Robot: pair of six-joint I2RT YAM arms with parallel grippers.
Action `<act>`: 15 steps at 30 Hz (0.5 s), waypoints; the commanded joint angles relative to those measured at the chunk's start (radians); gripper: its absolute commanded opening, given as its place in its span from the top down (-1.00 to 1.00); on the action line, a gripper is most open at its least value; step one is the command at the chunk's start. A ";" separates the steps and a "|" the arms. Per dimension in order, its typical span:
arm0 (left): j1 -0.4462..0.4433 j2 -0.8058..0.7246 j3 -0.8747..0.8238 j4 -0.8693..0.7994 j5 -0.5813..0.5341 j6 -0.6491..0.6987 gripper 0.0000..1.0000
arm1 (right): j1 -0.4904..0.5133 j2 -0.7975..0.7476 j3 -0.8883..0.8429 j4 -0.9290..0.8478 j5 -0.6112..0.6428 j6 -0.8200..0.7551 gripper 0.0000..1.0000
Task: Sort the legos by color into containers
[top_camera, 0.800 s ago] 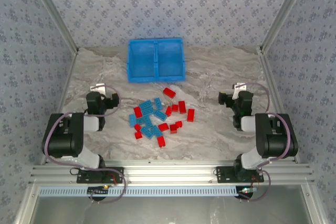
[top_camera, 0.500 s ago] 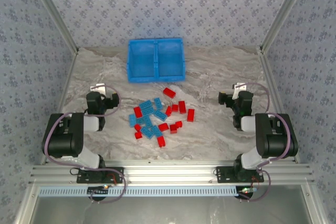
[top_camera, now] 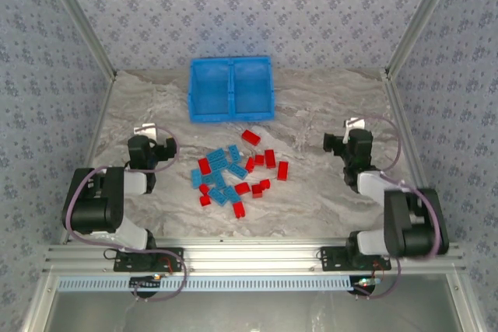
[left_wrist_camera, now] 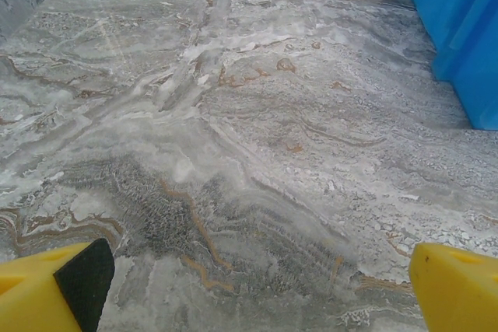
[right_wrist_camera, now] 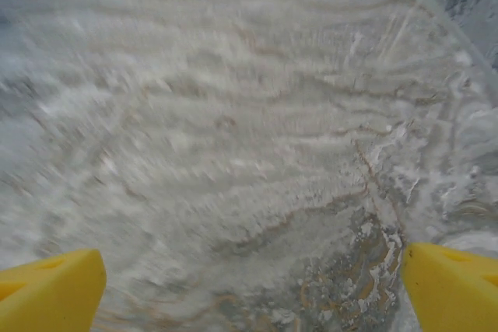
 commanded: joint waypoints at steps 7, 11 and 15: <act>-0.126 -0.335 0.061 -0.318 -0.126 0.006 -0.98 | 0.156 -0.172 0.367 -0.890 -0.098 0.403 -1.00; -0.227 -0.520 0.188 -0.682 -0.108 -0.229 -0.99 | 0.302 -0.097 0.461 -0.989 -0.198 0.410 -1.00; -0.438 -0.615 0.343 -1.027 -0.138 -0.307 -0.99 | 0.449 0.052 0.588 -1.101 -0.184 0.383 -1.00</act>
